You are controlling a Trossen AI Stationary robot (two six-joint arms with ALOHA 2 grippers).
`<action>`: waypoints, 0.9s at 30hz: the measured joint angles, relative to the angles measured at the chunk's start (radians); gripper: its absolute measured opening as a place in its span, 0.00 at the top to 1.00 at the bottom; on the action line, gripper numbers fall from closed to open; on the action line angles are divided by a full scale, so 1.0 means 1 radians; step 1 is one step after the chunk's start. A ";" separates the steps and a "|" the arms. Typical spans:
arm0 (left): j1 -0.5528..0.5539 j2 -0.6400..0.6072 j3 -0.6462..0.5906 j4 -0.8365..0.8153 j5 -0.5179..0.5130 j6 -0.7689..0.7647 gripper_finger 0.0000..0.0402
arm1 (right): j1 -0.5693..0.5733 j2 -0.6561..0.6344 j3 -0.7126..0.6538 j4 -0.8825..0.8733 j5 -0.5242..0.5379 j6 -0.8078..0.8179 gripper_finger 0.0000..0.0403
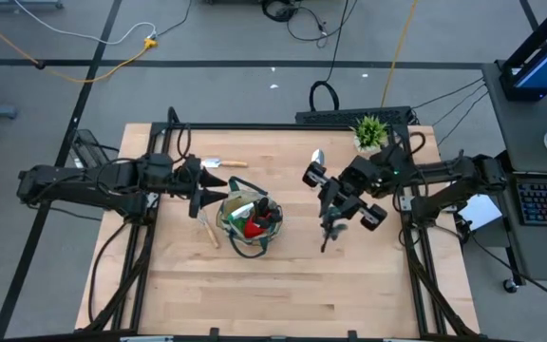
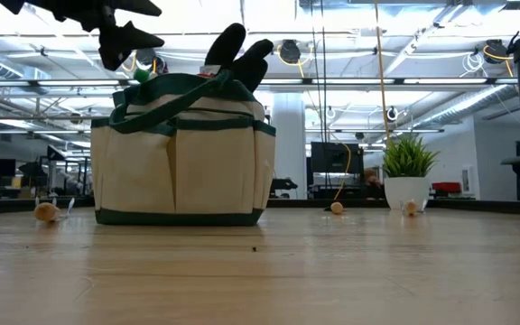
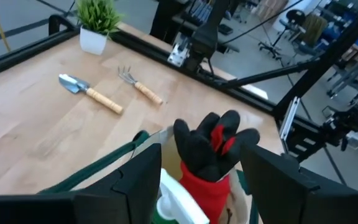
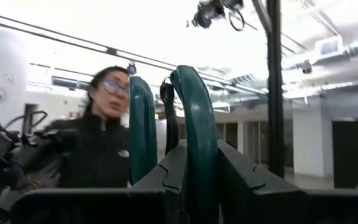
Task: Pick & Place Garden tools in Gardening bag
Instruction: Put the green shear scissors into the brown gardening bag
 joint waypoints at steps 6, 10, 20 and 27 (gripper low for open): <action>0.000 0.000 -0.002 0.024 0.001 0.031 0.44 | 0.038 0.000 0.000 -0.053 0.143 -0.100 0.89; 0.000 0.000 -0.002 0.023 0.001 0.042 0.44 | 0.054 0.002 0.000 -0.186 0.331 -0.215 0.89; 0.000 0.000 -0.002 0.021 0.003 0.056 0.44 | 0.063 0.170 0.008 0.003 0.609 -0.274 0.89; 0.000 0.000 -0.002 0.014 0.004 0.059 0.44 | 0.034 0.346 0.127 0.019 0.659 -0.238 0.89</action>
